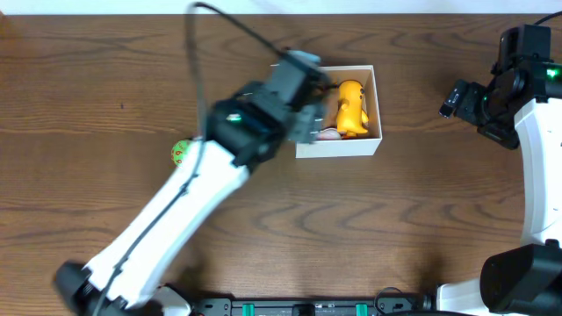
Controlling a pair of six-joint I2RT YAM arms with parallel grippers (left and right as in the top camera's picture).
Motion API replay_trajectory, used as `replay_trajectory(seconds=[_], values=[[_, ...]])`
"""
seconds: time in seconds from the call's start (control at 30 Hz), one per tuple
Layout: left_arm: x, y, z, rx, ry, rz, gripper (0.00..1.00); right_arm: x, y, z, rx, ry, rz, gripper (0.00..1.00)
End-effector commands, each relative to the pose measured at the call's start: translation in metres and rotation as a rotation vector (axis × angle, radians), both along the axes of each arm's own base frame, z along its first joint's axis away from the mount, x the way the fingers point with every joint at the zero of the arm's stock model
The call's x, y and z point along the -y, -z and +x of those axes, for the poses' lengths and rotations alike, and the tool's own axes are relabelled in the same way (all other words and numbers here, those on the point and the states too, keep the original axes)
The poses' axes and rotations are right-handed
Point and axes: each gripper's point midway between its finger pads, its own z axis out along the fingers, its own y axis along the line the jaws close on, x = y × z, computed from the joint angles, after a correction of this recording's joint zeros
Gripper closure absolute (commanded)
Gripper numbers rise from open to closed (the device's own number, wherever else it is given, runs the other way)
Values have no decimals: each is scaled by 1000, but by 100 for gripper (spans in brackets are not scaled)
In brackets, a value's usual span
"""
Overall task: Pack container
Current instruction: 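Carry the white-pink duck into the box with the left gripper, then grasp the green numbered ball with the left gripper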
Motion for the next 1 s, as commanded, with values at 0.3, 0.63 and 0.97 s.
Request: replay_trajectory(seconds=[0.3,0.63,0.97], values=[[-173,99,-2,-459,-355,49,7,2,3,0,-11,16,-6,1],[-198,189,0,-696,-365,5,8,3,3,1,-4,16,-7,1],[-198,233,1,-789,-367,21,16,3,2,3,5,16,-8,1]])
